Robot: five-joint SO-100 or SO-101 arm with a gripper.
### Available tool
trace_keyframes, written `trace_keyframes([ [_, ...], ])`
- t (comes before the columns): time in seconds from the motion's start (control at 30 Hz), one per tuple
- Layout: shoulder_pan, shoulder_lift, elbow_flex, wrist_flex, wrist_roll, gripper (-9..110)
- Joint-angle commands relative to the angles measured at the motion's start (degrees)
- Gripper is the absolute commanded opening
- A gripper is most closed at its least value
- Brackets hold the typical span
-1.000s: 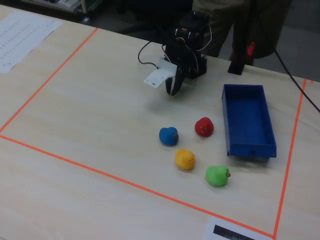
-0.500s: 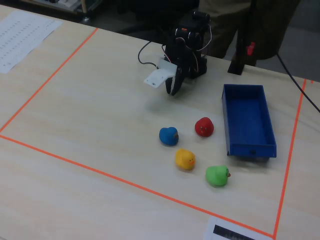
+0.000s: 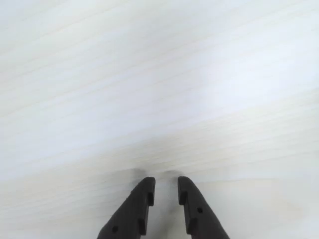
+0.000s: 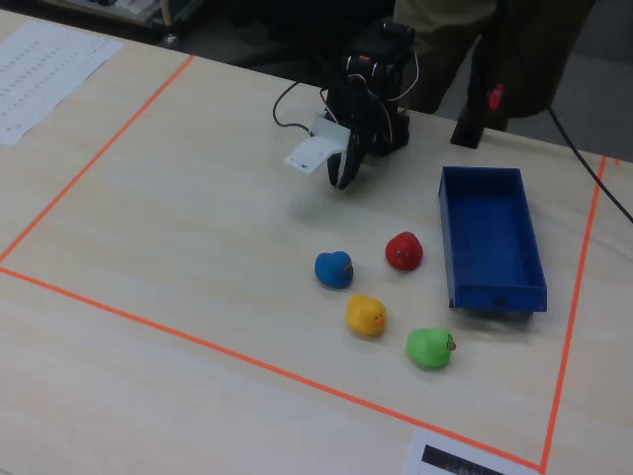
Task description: Grasp blue duck and put it into box.
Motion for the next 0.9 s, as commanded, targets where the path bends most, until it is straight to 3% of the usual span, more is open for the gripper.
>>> trace_keyframes([
  [0.0, 0.4, -0.7, -0.3, 1.1, 0.3, 3],
  [0.87, -0.2, -0.7, -0.2, 0.5, 0.2, 2],
])
